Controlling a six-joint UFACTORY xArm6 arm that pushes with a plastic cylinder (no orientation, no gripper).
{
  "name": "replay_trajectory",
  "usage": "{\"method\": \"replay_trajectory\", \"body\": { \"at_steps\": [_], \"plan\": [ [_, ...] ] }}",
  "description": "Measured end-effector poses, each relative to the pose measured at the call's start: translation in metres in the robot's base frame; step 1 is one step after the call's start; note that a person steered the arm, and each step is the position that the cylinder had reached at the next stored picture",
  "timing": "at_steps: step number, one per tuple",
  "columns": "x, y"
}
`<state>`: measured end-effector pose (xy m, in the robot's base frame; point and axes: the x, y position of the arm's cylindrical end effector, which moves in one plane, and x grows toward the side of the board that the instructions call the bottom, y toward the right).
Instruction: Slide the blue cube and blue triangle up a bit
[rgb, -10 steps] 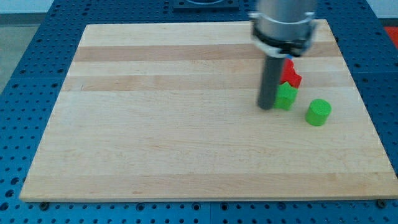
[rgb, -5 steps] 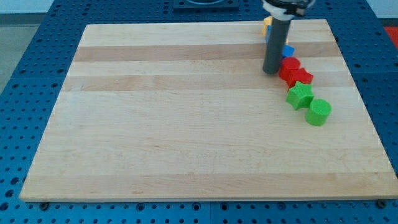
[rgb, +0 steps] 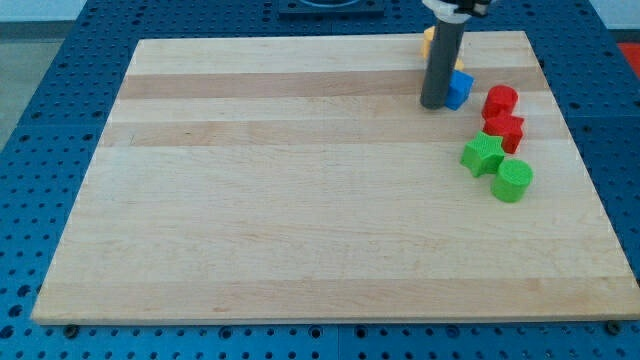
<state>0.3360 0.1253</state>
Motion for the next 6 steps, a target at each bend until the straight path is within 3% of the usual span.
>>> {"method": "replay_trajectory", "body": {
  "at_steps": [3, 6],
  "plan": [
    [-0.004, -0.099],
    [0.006, -0.269]
  ]
}}
